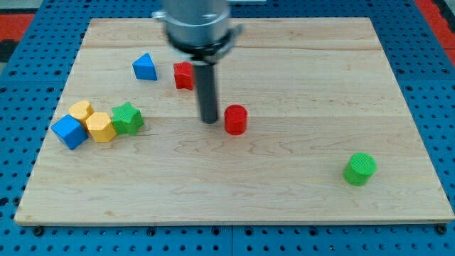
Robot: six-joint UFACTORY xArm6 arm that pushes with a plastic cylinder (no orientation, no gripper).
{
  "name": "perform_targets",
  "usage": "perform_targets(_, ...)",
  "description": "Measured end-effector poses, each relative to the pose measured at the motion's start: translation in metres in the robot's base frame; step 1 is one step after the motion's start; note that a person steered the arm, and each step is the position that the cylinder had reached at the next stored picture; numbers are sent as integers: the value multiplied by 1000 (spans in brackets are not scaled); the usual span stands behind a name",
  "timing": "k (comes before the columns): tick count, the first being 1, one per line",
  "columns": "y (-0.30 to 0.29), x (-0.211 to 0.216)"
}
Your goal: Push the red star close to the red circle
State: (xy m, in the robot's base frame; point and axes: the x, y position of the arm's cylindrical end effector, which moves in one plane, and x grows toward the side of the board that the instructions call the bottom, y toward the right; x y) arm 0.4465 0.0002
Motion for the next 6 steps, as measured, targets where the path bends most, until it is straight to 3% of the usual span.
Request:
perform_targets(1, 85, 8)
perform_targets(2, 106, -7)
perform_targets(3, 139, 44)
perform_targets(4, 136, 32)
perform_targets(5, 83, -10)
perform_targets(6, 10, -17)
